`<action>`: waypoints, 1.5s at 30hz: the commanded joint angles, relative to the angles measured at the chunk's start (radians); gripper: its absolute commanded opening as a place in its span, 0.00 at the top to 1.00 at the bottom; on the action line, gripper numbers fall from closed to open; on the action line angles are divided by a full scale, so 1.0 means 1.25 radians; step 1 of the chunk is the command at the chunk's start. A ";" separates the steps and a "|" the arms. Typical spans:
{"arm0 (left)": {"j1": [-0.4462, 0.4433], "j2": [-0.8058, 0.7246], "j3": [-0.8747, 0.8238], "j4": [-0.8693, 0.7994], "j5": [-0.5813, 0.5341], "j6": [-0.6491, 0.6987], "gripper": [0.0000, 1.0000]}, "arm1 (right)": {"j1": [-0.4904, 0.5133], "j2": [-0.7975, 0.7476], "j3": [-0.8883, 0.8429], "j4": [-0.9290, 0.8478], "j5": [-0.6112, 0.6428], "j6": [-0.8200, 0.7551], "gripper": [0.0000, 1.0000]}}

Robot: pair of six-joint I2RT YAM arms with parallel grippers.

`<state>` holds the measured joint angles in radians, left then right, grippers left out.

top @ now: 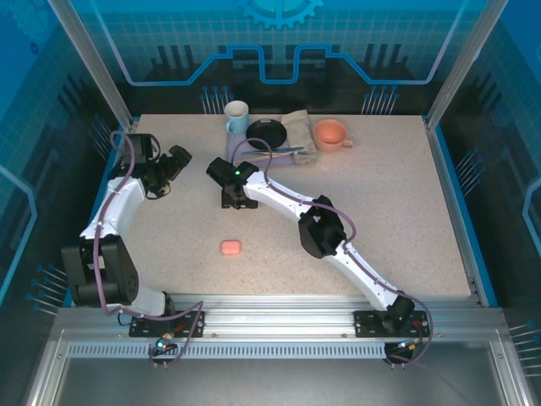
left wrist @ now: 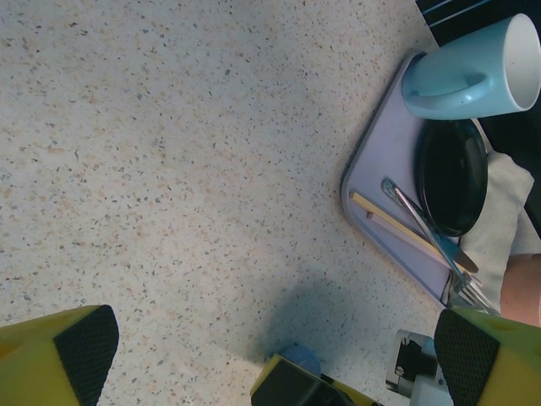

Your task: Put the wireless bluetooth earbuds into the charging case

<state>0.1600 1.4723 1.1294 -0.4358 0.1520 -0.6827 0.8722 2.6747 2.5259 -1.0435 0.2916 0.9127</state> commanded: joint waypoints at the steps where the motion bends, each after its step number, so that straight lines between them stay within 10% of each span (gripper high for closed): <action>1: 0.007 0.008 -0.014 0.010 0.028 -0.011 0.01 | -0.009 0.023 0.017 -0.012 0.016 0.001 0.37; 20: 0.004 0.006 -0.049 0.053 0.117 -0.036 0.01 | -0.024 -0.067 -0.070 0.013 0.016 -0.003 0.50; 36: -0.089 -0.119 -0.379 0.463 0.289 -0.198 0.01 | -0.099 -0.240 -0.291 0.116 -0.058 0.068 0.50; 45: -0.223 -0.128 -0.428 0.636 0.306 -0.090 0.01 | -0.155 -0.333 -0.353 0.171 -0.148 0.132 0.50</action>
<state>-0.0685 1.3285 0.6044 0.2409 0.4969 -0.8658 0.7074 2.3322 2.1036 -0.8722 0.1707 1.0222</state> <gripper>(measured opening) 0.989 0.506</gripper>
